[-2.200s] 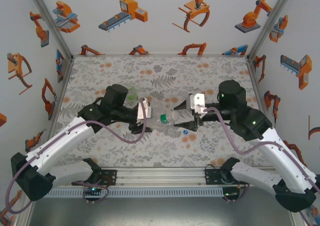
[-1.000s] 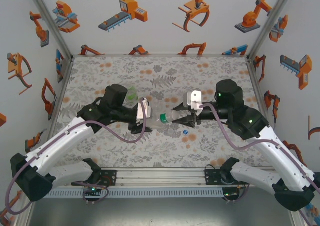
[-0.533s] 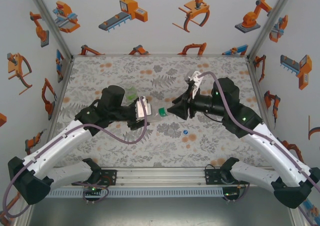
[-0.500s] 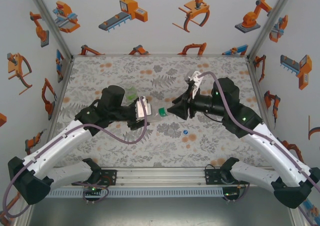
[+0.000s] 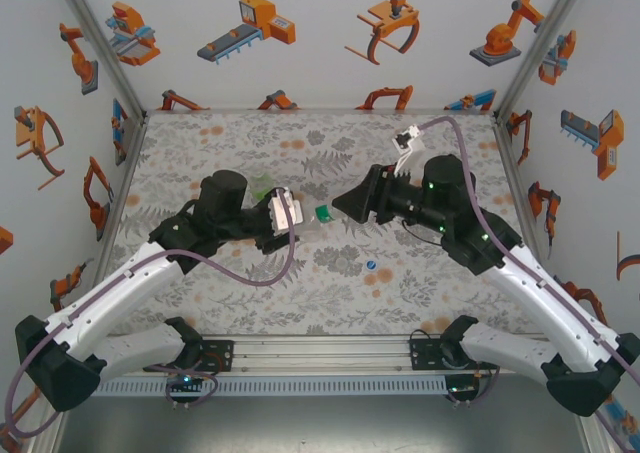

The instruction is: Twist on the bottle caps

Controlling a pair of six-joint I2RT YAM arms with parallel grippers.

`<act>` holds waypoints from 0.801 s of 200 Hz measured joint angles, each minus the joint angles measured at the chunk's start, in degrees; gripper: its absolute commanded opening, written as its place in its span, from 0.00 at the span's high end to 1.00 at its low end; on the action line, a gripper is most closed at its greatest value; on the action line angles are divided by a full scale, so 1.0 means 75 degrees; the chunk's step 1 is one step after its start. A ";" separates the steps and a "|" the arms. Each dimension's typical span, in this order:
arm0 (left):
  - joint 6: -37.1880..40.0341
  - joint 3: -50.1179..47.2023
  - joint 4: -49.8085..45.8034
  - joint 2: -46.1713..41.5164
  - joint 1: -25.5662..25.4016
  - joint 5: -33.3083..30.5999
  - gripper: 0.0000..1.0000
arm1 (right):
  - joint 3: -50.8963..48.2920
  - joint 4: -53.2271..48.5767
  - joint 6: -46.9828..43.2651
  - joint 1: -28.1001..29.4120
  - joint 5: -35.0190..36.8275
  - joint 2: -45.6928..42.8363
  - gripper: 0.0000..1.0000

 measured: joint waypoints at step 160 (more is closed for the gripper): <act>-0.0154 0.0012 -0.0047 0.0134 0.0006 -0.0831 0.79 | 0.0157 0.0303 0.0860 -0.0017 -0.0796 0.1457 0.67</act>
